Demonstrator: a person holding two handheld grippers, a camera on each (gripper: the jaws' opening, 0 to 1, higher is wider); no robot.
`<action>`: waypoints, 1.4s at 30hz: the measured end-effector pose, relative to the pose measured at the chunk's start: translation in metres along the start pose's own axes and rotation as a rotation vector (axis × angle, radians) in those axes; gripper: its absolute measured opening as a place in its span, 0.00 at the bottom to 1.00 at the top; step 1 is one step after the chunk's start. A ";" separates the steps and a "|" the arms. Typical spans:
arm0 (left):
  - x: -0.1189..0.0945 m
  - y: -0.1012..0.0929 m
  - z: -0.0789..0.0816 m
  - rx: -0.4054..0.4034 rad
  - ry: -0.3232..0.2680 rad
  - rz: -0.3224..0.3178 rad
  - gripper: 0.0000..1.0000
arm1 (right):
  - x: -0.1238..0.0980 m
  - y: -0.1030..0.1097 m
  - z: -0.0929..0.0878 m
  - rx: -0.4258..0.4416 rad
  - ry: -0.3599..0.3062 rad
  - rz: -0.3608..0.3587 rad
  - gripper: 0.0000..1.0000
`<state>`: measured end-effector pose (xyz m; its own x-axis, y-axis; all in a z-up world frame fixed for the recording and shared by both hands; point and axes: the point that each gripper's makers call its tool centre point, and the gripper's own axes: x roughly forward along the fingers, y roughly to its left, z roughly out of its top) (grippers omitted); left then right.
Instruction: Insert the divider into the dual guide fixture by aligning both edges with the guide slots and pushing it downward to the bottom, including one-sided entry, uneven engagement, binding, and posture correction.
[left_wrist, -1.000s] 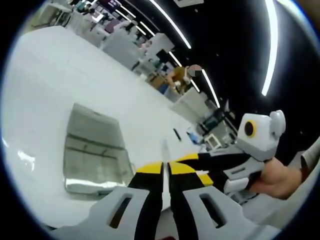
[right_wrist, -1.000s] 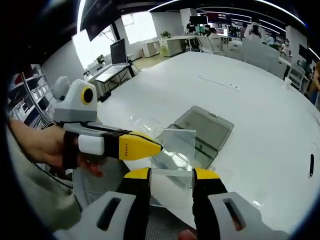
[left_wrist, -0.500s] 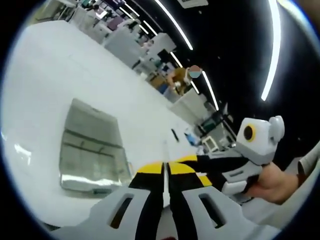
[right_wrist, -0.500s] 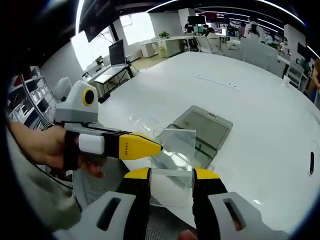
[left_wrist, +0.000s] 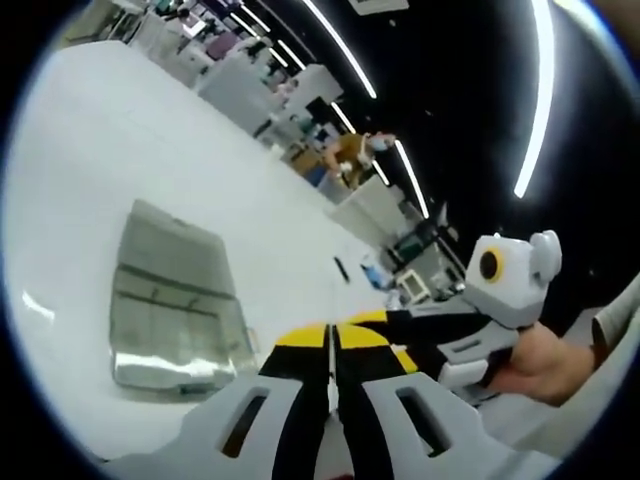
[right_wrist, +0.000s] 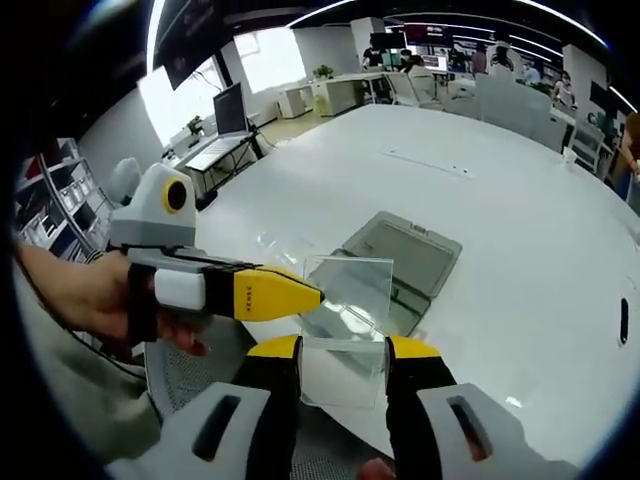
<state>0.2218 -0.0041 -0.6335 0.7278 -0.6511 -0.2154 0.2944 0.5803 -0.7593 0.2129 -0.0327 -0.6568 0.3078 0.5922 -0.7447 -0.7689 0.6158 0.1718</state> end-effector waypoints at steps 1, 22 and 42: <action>0.000 0.000 0.000 -0.002 0.002 -0.003 0.00 | 0.000 0.000 0.000 0.000 0.001 -0.001 0.29; -0.003 -0.002 0.024 0.027 0.009 -0.070 0.00 | -0.006 -0.006 0.017 0.048 -0.062 0.088 0.35; -0.010 -0.011 0.051 0.071 0.027 -0.140 0.00 | -0.017 -0.013 0.036 0.012 -0.126 0.284 0.31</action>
<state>0.2425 0.0205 -0.5917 0.6597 -0.7406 -0.1275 0.4359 0.5154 -0.7378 0.2380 -0.0321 -0.6235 0.1493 0.8008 -0.5799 -0.8279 0.4219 0.3695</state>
